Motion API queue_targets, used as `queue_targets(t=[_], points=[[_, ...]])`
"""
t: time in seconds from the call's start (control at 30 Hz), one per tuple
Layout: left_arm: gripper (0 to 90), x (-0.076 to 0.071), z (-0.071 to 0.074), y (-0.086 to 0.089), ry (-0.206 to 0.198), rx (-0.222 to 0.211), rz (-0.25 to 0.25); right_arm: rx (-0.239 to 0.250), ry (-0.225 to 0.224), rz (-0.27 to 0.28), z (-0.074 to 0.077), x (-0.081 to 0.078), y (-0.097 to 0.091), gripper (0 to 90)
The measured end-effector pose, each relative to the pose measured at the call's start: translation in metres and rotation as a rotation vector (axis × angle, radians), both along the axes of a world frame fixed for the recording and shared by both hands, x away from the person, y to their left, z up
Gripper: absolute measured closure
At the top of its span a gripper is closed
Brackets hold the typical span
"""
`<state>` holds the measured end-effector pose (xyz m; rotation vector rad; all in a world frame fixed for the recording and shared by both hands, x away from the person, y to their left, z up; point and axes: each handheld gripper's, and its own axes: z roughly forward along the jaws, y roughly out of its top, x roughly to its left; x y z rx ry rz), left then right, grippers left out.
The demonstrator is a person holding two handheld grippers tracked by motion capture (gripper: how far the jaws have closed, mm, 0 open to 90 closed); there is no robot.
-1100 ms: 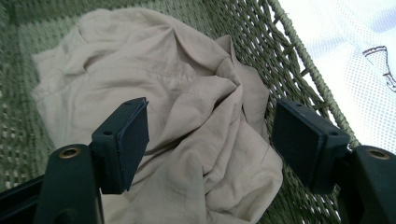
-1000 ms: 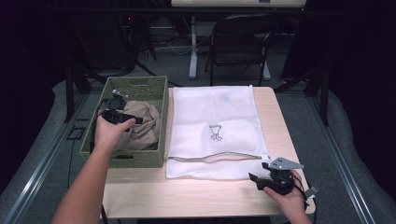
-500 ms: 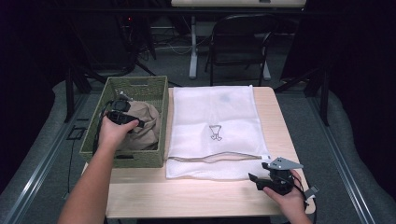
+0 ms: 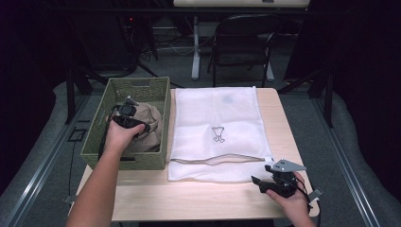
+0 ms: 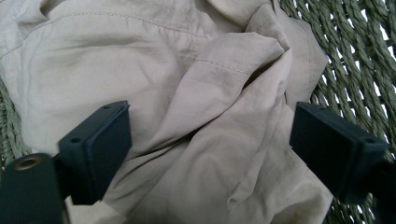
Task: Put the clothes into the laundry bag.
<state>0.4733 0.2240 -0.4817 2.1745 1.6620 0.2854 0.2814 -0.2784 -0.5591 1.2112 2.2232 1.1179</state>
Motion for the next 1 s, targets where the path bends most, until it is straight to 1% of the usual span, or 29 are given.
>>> queue_targets(t=[0.1, 0.17, 0.27, 0.43, 0.47, 0.53, 0.6, 0.67, 0.73, 0.77, 0.8, 0.9, 1.0], points=[[8.6, 0.001, -0.003, -0.004, 0.011, 0.02, -0.009, 0.002, -0.001, -0.001, 0.0, 0.0, 0.0, 27.7], [7.6, 0.001, -0.003, -0.006, 0.008, 0.031, -0.004, 0.001, -0.001, -0.001, 0.0, 0.0, 0.001, 27.7], [7.8, 0.002, -0.004, -0.008, 0.011, 0.063, -0.003, 0.001, -0.001, -0.001, 0.0, 0.0, 0.001, 27.7], [7.4, 0.004, -0.005, -0.006, 0.012, 0.098, 0.009, 0.0, 0.0, 0.0, 0.0, 0.0, 0.0, 27.6], [7.3, 0.004, -0.005, -0.005, 0.008, 0.097, 0.012, 0.001, 0.0, 0.0, 0.0, 0.0, 0.0, 27.5], [6.0, 0.005, -0.007, -0.002, 0.016, 0.111, 0.022, 0.001, 0.0, -0.001, 0.0, 0.0, 0.0, 27.3], [5.7, 0.006, -0.009, 0.0, 0.036, 0.107, 0.025, 0.002, 0.001, -0.002, 0.0, 0.0, 0.0, 27.2], [4.7, 0.007, -0.012, 0.002, 0.037, 0.106, 0.033, 0.004, 0.001, -0.004, -0.001, 0.0, 0.0, 27.2], [4.7, 0.009, -0.015, 0.004, 0.053, 0.099, 0.034, -0.003, 0.002, -0.005, -0.001, 0.0, 0.0, 27.0], [4.2, 0.009, -0.017, 0.005, 0.049, 0.095, 0.04, -0.002, 0.002, -0.003, -0.001, 0.0, 0.001, 27.0], [4.1, 0.01, -0.018, 0.006, 0.061, 0.084, 0.042, -0.005, 0.002, -0.004, -0.001, 0.0, 0.0, 26.9], [3.0, 0.012, -0.023, 0.005, 0.069, 0.083, 0.039, -0.011, 0.007, -0.004, -0.001, 0.0, 0.001, 26.6], [0.5, 0.014, -0.026, 0.005, 0.088, 0.078, 0.03, -0.011, 0.005, -0.004, -0.001, 0.0, 0.001, 26.6]])
